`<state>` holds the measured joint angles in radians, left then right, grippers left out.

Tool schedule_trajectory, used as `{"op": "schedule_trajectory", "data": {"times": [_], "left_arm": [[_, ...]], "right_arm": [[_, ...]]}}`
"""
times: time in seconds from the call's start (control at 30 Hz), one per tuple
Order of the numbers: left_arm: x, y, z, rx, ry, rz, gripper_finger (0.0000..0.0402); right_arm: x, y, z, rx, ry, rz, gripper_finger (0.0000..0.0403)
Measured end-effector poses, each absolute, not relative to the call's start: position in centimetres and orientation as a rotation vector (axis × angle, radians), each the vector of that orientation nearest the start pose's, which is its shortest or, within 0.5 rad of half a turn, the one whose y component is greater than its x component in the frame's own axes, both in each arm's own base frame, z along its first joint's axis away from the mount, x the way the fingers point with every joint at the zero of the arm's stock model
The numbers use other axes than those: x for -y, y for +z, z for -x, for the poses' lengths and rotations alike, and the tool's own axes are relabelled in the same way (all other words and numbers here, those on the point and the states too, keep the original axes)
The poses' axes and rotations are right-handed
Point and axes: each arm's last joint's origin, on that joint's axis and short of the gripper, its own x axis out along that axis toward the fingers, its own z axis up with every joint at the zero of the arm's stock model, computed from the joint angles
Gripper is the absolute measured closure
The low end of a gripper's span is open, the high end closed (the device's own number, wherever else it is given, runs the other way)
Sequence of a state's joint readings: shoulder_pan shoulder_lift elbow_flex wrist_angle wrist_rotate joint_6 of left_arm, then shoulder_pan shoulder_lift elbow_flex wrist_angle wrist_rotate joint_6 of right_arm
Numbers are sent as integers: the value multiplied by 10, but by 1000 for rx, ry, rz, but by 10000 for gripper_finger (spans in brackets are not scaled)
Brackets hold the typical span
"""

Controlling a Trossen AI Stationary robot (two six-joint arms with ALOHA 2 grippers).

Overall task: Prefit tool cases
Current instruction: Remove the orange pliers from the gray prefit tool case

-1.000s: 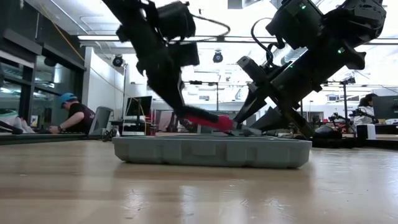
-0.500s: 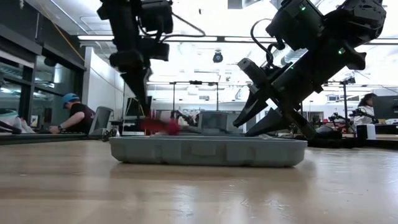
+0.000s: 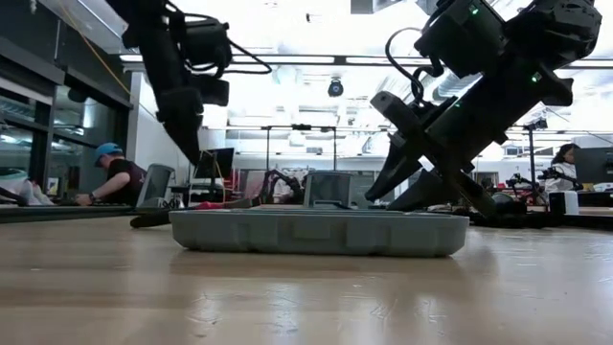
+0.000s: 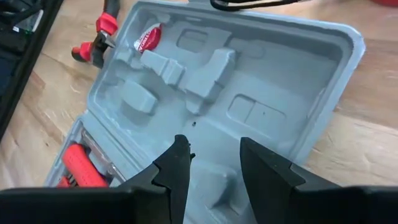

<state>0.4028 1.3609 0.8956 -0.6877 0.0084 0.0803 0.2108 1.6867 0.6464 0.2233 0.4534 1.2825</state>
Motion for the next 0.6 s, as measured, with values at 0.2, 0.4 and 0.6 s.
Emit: {"op": "schedule_trajectory", "data": {"times": [0.2,0.4,0.6], "left_arm": [[-94,203,-246,-924,280,90,401],[-98,177,-262,-894,259,98,401],[-95,138,-264,-1134,175,199,401]], "right_arm": [[-48,116,-287,-502,-672,-943,270],[-48,116,-287,-501,-673,-944,270],[-48,116,-287,-501,-673,-947,270]]}}
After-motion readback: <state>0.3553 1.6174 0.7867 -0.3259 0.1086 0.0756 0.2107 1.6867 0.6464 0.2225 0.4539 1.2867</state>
